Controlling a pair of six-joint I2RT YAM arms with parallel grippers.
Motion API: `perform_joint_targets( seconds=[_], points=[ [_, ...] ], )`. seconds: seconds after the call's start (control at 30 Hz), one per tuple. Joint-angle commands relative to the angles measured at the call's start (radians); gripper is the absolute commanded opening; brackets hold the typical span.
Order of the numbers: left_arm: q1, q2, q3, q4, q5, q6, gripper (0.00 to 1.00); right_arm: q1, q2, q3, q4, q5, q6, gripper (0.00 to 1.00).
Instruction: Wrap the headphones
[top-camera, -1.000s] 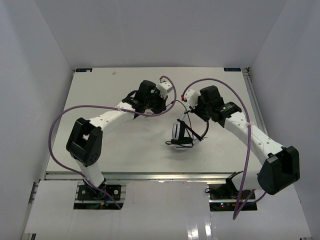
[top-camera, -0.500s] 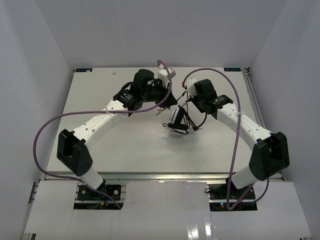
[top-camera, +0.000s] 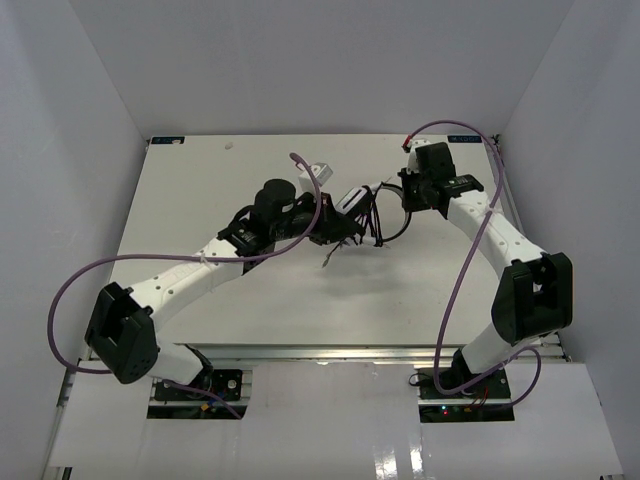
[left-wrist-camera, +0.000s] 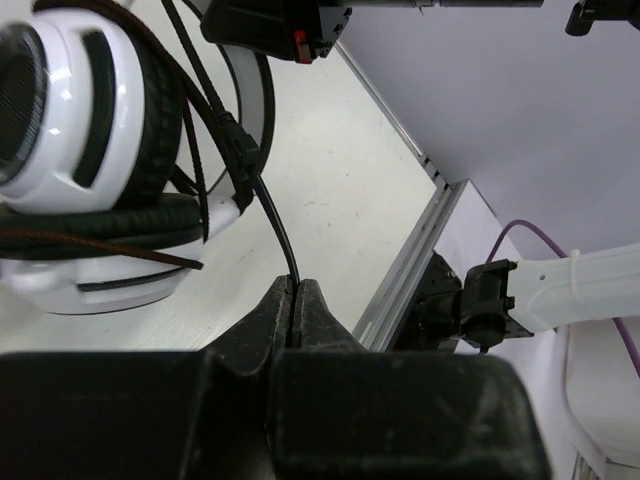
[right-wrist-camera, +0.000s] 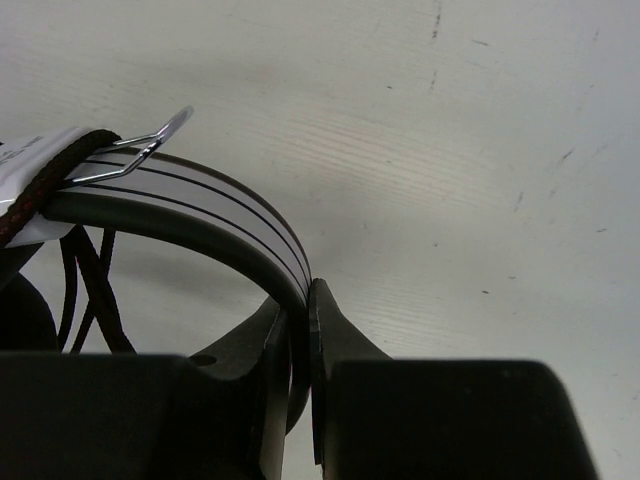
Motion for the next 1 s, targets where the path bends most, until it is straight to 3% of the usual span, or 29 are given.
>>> perform_joint_targets(
  seconds=[0.0, 0.43, 0.6, 0.77, 0.97],
  points=[
    [-0.068, 0.021, -0.047, 0.138, 0.114, -0.123, 0.00, -0.057, 0.018, 0.063, 0.117, -0.033, 0.176, 0.08],
    [-0.166, 0.264, -0.118, 0.282, -0.131, -0.131, 0.00, -0.094, 0.080, 0.028, 0.192, -0.025, 0.252, 0.08],
    [-0.164, 0.385, -0.072, 0.238, -0.219, -0.081, 0.00, -0.099, 0.127, 0.008, 0.233, 0.006, 0.269, 0.08],
    [-0.163, 0.520, -0.008, 0.193, -0.279, -0.056, 0.04, -0.101, 0.195, 0.007, 0.245, 0.026, 0.259, 0.08],
    [-0.163, 0.559, -0.006, 0.181, -0.310, -0.050, 0.14, -0.103, 0.221, -0.032, 0.282, -0.004, 0.237, 0.13]
  ],
)
